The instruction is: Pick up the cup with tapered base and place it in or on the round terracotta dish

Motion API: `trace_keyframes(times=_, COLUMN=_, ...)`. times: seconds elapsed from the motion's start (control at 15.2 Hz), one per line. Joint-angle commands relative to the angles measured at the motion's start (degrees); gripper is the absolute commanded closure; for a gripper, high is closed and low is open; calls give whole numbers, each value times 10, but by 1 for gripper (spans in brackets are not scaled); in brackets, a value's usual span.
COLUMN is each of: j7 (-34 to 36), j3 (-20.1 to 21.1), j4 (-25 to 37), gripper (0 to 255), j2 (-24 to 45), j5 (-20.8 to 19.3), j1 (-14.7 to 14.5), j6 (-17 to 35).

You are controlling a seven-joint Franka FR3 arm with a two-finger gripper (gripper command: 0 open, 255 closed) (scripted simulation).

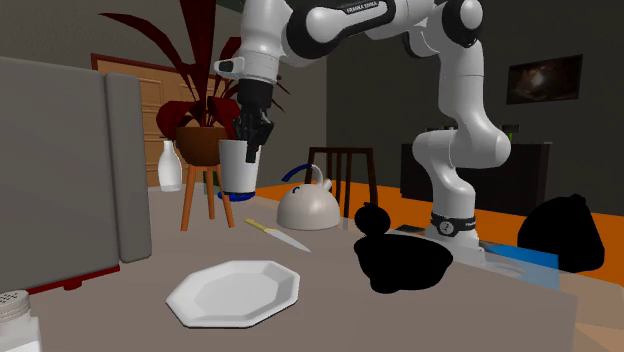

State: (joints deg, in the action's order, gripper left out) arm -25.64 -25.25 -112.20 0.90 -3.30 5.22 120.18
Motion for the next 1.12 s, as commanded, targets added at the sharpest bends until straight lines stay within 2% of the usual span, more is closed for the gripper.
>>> trace_keyframes(times=0.0, j7=30, j3=11, j4=-28, gripper=255, j2=-31, j5=-18, j1=-12, j6=-3)
trace_keyframes(times=0.53, j7=157, j3=78, j4=-141, gripper=255, j2=-154, j5=-70, j1=-47, j6=-18)
trace_keyframes(times=1.06, j7=271, j3=159, j4=-212, gripper=255, j2=-244, j5=-74, j1=-80, j6=-51)
